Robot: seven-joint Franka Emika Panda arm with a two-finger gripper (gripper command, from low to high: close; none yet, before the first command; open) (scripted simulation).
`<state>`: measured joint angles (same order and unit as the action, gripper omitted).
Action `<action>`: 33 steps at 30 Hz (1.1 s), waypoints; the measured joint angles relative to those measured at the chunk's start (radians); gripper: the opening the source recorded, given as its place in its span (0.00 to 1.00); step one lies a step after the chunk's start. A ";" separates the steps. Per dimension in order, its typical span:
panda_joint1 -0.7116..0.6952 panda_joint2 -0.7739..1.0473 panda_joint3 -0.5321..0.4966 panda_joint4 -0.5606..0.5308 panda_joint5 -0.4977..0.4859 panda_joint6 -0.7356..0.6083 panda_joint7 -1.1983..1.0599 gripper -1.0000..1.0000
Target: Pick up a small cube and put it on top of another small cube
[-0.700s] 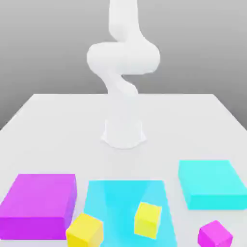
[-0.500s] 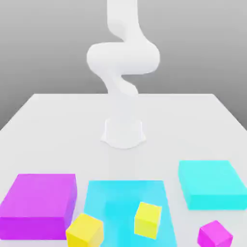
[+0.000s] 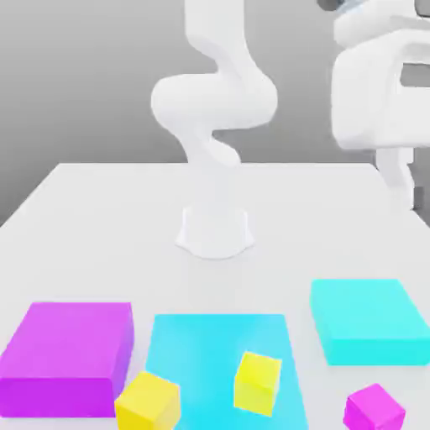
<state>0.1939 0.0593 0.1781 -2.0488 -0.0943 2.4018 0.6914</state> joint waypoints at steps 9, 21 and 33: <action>0.087 0.331 0.039 0.097 -0.071 0.036 -0.018 0.50; 0.175 0.647 0.022 0.183 -0.137 0.149 -0.015 0.00; 0.088 0.396 0.053 0.009 -0.070 0.074 -0.113 0.00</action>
<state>0.2817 0.4556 0.2307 -2.0395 -0.1642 2.4760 0.5788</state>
